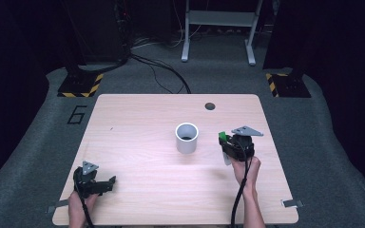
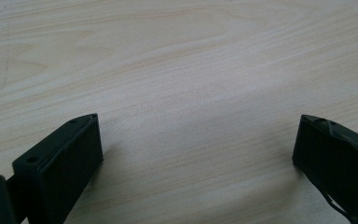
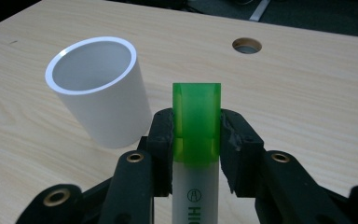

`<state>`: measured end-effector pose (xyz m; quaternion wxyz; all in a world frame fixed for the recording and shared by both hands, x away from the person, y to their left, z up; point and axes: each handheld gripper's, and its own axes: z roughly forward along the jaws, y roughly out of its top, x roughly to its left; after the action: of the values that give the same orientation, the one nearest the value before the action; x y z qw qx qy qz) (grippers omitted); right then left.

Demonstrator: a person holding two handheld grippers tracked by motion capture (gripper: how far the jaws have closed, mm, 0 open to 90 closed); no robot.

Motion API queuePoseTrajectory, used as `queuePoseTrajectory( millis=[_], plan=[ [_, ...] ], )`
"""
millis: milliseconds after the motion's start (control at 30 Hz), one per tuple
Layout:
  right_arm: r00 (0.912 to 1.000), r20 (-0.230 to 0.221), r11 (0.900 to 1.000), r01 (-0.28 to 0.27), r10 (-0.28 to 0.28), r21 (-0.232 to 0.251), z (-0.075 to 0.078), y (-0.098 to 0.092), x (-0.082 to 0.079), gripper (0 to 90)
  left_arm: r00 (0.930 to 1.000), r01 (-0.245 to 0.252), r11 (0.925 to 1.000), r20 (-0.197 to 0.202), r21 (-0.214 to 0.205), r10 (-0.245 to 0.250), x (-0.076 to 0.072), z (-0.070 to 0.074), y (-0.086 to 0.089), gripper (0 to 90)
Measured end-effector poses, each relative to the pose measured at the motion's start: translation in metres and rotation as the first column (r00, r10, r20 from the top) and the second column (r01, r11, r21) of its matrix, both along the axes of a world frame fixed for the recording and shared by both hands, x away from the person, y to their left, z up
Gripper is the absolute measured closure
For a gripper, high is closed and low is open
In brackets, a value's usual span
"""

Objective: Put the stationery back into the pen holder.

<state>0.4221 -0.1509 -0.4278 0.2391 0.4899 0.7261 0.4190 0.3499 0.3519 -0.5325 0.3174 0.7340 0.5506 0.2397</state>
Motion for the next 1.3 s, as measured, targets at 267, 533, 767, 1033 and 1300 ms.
queuePoseTrajectory(
  millis=[267, 533, 767, 1033, 1300],
  plan=[
    [0.9984, 0.057, 1.0000, 0.000, 0.000, 0.007, 0.006, 0.004, 0.002, 67.0, 1.0000, 0.000, 1.0000, 0.001, 0.000, 0.000, 0.000, 0.000, 0.000, 1.3],
    [0.9949, 0.101, 1.0000, 0.001, -0.001, 0.000, 0.016, 0.008, 0.005, 67.0, 1.0000, 0.000, 1.0000, 0.000, 0.000, 0.000, 0.000, 0.000, 0.000, 1.3],
    [0.9882, 0.153, 1.0000, -0.007, 0.006, 0.007, 0.025, 0.011, 0.008, 67.0, 1.0000, -0.001, 1.0000, 0.001, 0.000, 0.001, 0.000, 0.000, 0.000, 1.3],
    [0.9824, 0.187, 0.9999, -0.012, 0.010, 0.008, 0.034, 0.017, 0.014, 67.0, 1.0000, 0.000, 1.0000, 0.001, 0.000, 0.000, 0.000, 0.000, 0.000, 1.3],
    [0.9733, 0.228, 0.9995, -0.031, 0.029, 0.004, 0.044, 0.027, 0.020, 67.0, 1.0000, 0.000, 1.0000, -0.001, 0.000, 0.000, 0.000, 0.000, 0.000, 1.3]
  ],
)
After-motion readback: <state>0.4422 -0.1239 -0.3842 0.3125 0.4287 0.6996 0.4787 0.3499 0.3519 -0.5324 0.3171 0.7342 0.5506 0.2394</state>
